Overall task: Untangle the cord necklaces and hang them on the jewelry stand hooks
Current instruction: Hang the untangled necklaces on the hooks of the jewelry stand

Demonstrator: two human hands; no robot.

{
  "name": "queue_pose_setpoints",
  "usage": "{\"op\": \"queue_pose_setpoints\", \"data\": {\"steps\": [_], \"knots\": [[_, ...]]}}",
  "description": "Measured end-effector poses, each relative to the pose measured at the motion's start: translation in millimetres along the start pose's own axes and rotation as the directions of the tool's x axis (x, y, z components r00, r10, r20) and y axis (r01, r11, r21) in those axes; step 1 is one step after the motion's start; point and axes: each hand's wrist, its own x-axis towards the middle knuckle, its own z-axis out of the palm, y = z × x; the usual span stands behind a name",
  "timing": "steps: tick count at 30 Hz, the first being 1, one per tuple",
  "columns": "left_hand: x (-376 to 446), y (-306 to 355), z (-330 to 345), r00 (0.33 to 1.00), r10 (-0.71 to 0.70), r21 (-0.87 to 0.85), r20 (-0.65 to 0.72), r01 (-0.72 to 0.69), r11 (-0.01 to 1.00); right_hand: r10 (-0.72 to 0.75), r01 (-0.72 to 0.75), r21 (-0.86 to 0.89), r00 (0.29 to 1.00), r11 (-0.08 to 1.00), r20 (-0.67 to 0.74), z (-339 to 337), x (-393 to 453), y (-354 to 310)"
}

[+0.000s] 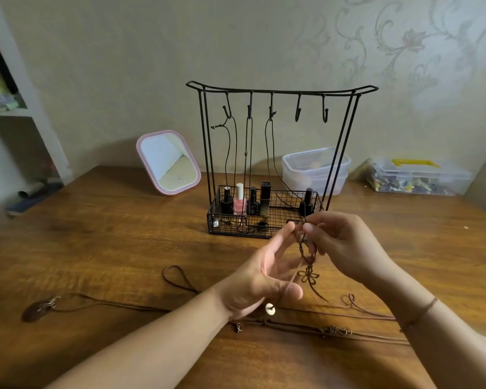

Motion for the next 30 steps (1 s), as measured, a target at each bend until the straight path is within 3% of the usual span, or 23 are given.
{"op": "queue_pose_setpoints", "data": {"steps": [11, 15, 18, 20, 25, 30], "knots": [[1, 4, 1, 0.975, -0.141, 0.222, 0.170, 0.101, 0.970, 0.059, -0.067, -0.050, 0.989, 0.997, -0.139, 11, 11, 20], [1, 10, 4, 0.947, -0.312, 0.444, 0.080, 0.246, 0.861, 0.092, -0.121, -0.178, 0.982, 0.977, -0.166, 14, 15, 27], [-2, 16, 3, 0.930, -0.361, 0.532, 0.064, 0.275, 0.801, 0.106, -0.147, -0.214, 0.976, 0.966, -0.192, 14, 15, 29], [-5, 22, 2, 0.936, -0.340, 0.499, 0.087, 0.255, 0.828, 0.106, -0.151, -0.225, 0.974, 0.963, -0.201, 14, 13, 30], [-3, 21, 5, 0.985, -0.152, 0.517, -0.079, 0.171, 0.839, 0.157, -0.195, -0.199, 0.969, 0.960, -0.193, 16, 11, 33], [3, 18, 11, 0.981, -0.086, 0.540, -0.176, 0.169, 0.825, 0.170, -0.181, -0.146, 0.982, 0.973, -0.087, 20, 10, 31]]}}
